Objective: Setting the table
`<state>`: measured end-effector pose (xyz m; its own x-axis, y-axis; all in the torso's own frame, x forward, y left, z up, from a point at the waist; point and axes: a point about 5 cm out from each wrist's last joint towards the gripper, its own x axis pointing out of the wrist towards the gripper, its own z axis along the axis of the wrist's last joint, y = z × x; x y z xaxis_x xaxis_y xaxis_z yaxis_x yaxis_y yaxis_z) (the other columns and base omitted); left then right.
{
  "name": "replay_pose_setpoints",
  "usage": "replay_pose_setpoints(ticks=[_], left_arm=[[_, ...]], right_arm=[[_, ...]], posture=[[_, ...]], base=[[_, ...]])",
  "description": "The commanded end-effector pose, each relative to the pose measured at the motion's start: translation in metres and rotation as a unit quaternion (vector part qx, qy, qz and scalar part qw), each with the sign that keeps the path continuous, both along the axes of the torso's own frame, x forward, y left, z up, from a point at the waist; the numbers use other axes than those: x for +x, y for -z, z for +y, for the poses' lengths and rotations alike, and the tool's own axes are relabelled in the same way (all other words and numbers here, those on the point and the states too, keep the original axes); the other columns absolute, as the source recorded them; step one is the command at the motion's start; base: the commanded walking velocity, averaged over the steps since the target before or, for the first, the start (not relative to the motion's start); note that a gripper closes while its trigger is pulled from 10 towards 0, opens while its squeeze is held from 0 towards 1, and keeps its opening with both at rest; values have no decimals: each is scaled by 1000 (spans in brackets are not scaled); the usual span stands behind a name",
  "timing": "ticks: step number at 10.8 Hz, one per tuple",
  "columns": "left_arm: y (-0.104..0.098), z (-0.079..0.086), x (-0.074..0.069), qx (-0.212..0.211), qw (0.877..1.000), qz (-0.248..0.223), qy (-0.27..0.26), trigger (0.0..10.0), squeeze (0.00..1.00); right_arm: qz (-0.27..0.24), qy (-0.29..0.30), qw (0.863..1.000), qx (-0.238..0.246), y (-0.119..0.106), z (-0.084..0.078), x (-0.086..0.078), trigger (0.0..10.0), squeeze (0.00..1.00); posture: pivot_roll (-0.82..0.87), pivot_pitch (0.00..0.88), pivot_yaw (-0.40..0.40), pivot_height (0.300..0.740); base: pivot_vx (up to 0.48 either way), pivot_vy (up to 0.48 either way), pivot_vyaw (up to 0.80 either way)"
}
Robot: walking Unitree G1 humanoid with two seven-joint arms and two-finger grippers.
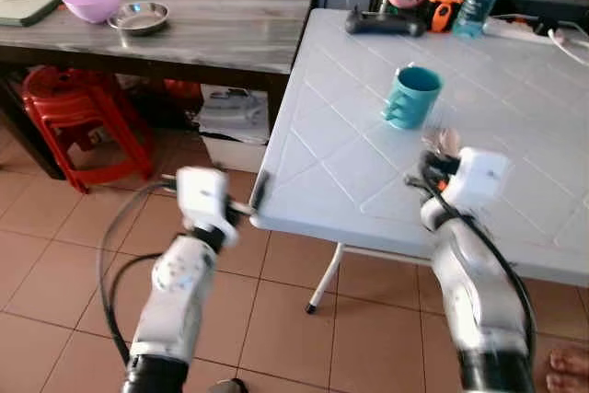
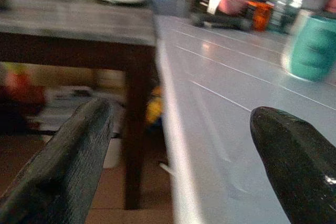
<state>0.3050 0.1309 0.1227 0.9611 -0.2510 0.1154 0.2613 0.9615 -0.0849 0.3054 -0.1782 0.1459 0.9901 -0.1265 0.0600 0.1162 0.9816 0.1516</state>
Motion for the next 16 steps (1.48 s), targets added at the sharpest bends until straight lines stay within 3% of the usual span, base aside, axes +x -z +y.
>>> replay_pose_setpoints(ticks=[1, 2, 3, 7, 16], left_arm=[[1, 2, 3, 7, 1000, 0, -12, 10000, 0], [-1, 5, 7, 9, 1000, -4, -13, 10000, 0], [-2, 4, 9, 7, 1000, -7, -8, 10000, 0], [-5, -7, 13, -2, 1000, -18, 5, 10000, 0], [-5, -10, 18, -4, 1000, -19, 15, 10000, 0]], right_arm=[[-21, 9, 1000, -12, -7, -1, -5, 10000, 0], [-32, 30, 998, -44, -6, -6, -19, 10000, 0], [-34, 30, 998, -50, -5, -6, -21, 10000, 0], [-40, 33, 997, -56, -10, -4, -18, 10000, 0], [-56, 42, 996, -59, -14, -3, -17, 10000, 0]], posture=[[60, 31, -16, 740], [52, 24, -12, 740], [52, 24, -12, 740], [44, 18, -11, 740], [35, 23, -3, 740]], base=[[0, 0, 0], [0, 0, 0], [0, 0, -438], [0, 0, -742], [0, 344, -495]])
